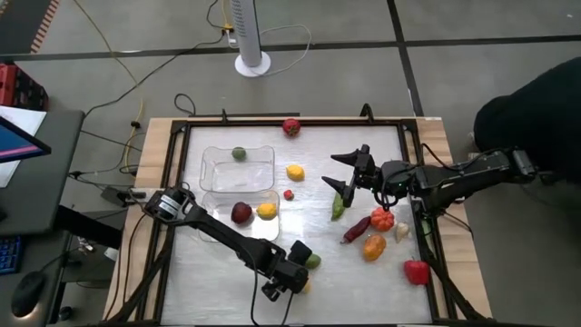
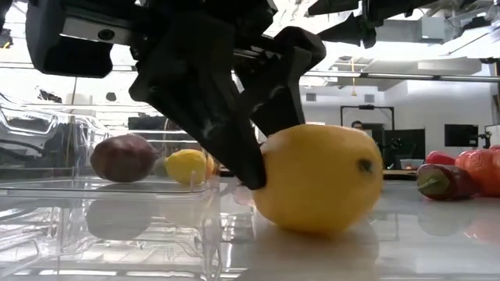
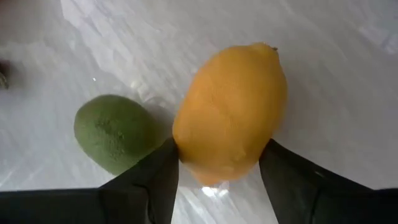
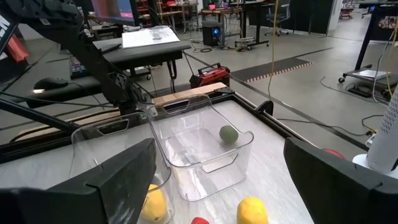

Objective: Sort produce into baskets
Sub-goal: Put the bottom yellow lemon into the bottom transparent bin

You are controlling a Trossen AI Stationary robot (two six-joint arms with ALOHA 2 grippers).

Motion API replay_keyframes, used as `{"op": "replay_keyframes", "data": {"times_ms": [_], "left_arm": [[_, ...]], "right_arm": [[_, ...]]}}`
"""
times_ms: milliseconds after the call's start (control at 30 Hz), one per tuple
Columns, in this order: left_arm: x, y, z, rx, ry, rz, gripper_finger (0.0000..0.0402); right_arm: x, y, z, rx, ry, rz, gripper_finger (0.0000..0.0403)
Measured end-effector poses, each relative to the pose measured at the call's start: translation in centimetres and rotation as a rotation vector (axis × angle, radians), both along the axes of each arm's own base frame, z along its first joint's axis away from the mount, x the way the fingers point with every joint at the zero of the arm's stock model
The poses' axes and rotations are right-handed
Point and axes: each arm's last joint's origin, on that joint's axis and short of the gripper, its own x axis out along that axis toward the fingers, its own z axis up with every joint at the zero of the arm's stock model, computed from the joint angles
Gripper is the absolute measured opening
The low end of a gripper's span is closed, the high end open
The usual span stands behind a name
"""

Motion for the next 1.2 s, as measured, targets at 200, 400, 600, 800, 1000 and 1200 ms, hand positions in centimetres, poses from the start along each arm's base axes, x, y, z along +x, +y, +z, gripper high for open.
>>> {"op": "replay_keyframes", "data": {"times_ms": [200, 400, 600, 800, 1000, 1200], "left_arm": [[0.1, 0.1, 2.4, 0.055, 0.015, 0.022, 0.0186], [-0.6, 0.8, 5.1, 0.155, 0.002, 0.080, 0.0185], [-3.4, 2.1, 9.6, 0.199, -0.008, 0.184, 0.0185], [-6.9, 2.5, 14.7, 0.109, -0.081, 0.277, 0.0185], [-9.5, 5.1, 14.9, 0.206, -0.061, 0.441, 0.0185], [-11.4, 8.0, 11.6, 0.305, 0.023, 0.568, 0.0205]], "right_arm": [[0.0, 0.0, 0.0, 0.000, 0.002, 0.000, 0.0379], [0.0, 0.0, 0.0, 0.000, 0.003, 0.000, 0.0379], [0.0, 0.0, 0.0, 0.000, 0.003, 0.001, 0.0379], [0.0, 0.0, 0.0, 0.001, -0.001, 0.000, 0.0379], [0.0, 0.2, 0.0, 0.008, -0.008, 0.007, 0.0379], [0.0, 0.2, 0.0, 0.008, -0.008, 0.007, 0.0379]]}}
